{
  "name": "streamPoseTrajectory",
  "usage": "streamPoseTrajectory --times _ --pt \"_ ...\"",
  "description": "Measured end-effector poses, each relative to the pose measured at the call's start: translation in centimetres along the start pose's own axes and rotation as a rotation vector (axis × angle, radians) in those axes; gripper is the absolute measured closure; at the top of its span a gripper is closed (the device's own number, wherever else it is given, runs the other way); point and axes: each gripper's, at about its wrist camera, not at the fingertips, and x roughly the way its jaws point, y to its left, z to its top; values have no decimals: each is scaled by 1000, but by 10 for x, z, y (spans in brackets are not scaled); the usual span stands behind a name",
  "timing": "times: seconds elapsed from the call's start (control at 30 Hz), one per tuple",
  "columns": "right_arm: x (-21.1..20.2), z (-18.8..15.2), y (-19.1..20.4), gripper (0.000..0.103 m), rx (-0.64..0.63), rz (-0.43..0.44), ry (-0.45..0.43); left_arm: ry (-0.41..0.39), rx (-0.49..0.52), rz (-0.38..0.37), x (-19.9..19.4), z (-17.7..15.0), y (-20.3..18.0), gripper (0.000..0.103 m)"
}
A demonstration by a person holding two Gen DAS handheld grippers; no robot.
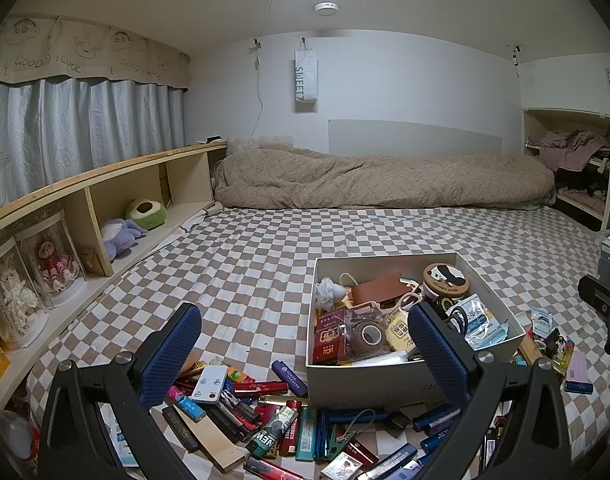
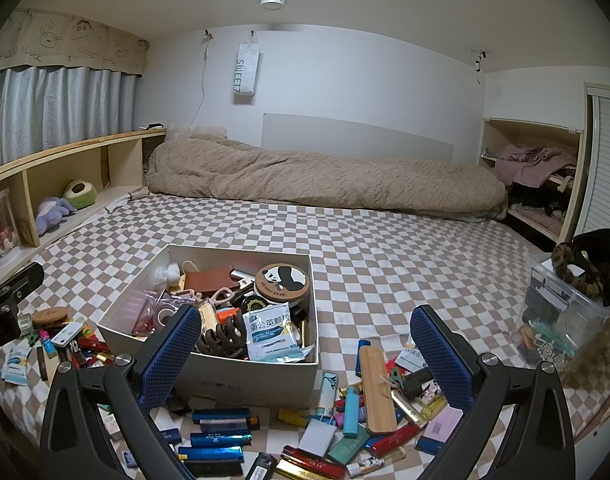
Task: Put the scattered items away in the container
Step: 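Move both tools toward the scattered lighters in front of the box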
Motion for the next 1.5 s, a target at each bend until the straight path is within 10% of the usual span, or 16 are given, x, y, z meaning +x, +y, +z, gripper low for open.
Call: streamPoseTrajectory --times 1.5 --pt "45 -29 -16 0 80 61 50 141 -36 26 55 -35 5 0"
